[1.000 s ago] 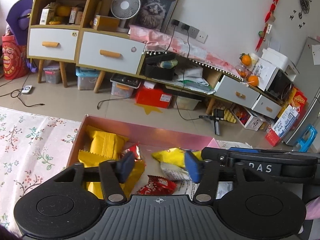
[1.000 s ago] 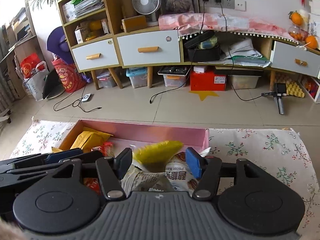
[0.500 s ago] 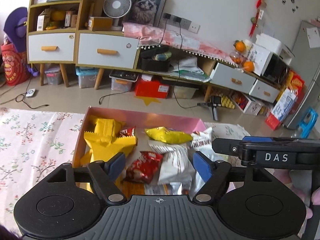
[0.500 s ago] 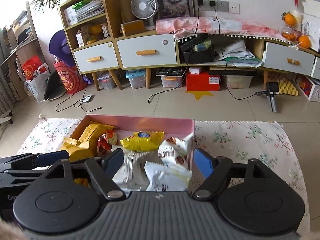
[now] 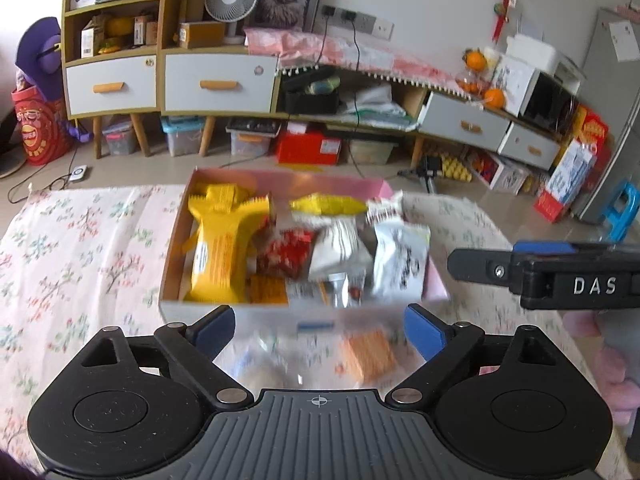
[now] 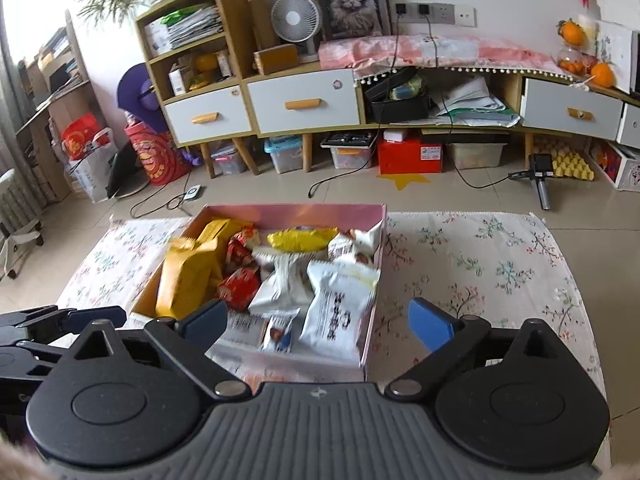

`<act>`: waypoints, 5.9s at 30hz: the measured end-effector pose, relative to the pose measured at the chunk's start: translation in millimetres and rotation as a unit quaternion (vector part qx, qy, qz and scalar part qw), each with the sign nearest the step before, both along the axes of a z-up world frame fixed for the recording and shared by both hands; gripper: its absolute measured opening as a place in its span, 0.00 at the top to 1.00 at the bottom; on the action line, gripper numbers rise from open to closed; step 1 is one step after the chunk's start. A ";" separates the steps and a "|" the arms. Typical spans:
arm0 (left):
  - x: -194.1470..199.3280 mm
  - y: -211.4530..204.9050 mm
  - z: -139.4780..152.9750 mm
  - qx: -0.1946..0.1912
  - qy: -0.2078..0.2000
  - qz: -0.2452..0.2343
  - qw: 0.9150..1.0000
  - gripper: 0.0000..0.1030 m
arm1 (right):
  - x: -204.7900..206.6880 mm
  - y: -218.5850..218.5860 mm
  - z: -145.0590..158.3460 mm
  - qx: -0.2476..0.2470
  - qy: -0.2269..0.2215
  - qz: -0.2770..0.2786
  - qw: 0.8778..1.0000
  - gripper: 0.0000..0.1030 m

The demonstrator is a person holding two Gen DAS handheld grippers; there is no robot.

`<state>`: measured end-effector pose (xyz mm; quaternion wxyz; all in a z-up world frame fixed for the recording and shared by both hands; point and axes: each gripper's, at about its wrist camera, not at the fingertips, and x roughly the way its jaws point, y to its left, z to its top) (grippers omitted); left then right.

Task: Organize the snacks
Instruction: 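Withdraw both tools from the box back toward the remaining snacks, then grasp the gold bar with the left tool while the right tool grasps the pink bag, then carry the gold bar and pink bag over the box and lower them in, then open both tools to release the snacks in the box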

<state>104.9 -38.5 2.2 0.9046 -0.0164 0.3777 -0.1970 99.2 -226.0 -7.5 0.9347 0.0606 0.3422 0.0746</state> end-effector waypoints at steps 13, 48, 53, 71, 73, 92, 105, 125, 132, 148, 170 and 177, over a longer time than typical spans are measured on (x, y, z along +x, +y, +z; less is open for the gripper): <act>-44.8 -17.5 -16.0 0.054 0.090 0.037 0.994 0.09 | -37.3 -5.0 -15.4 -0.023 0.042 -0.018 0.999 0.01; -89.0 5.2 -69.6 0.077 0.072 0.008 0.994 0.56 | -48.8 -19.3 -90.1 -0.110 0.051 0.055 0.991 0.06; -88.1 10.9 -69.8 0.069 0.061 -0.008 0.996 0.63 | -47.5 -10.4 -88.7 -0.113 0.043 0.069 0.990 0.17; -82.8 5.8 -75.2 0.061 0.023 -0.058 0.996 0.62 | -57.7 7.1 -77.9 -0.079 0.061 0.124 0.987 0.67; -82.2 5.3 -75.0 0.061 0.023 -0.059 0.996 0.63 | -59.9 13.8 -78.3 -0.082 0.062 0.139 0.985 0.67; -82.8 0.4 -72.6 0.069 0.026 -0.063 0.995 0.74 | -62.3 36.3 -78.5 -0.095 0.054 0.123 0.986 0.71; -79.2 8.6 -58.6 0.053 0.029 -0.049 0.997 0.75 | -65.5 43.6 -65.6 -0.085 0.046 0.125 0.987 0.71; -46.0 26.4 -16.2 -0.022 0.004 0.007 1.000 0.75 | -42.6 35.4 -34.6 -0.011 0.006 0.066 0.998 0.71; -27.3 27.7 -14.2 -0.058 0.003 0.022 0.998 0.75 | -29.6 29.9 -28.0 0.035 -0.010 0.042 0.998 0.71; 46.3 22.0 -26.5 -0.060 0.022 0.017 0.998 0.75 | 21.3 12.2 -34.7 0.095 -0.017 -0.018 0.995 0.71; 89.8 -5.7 -46.7 -0.016 -0.007 0.003 1.000 0.74 | 43.1 22.9 -49.0 0.049 -0.014 -0.021 0.998 0.71; 84.6 -4.4 -43.7 -0.015 -0.022 0.008 1.000 0.69 | 41.8 22.5 -44.5 0.051 -0.022 -0.020 0.998 0.59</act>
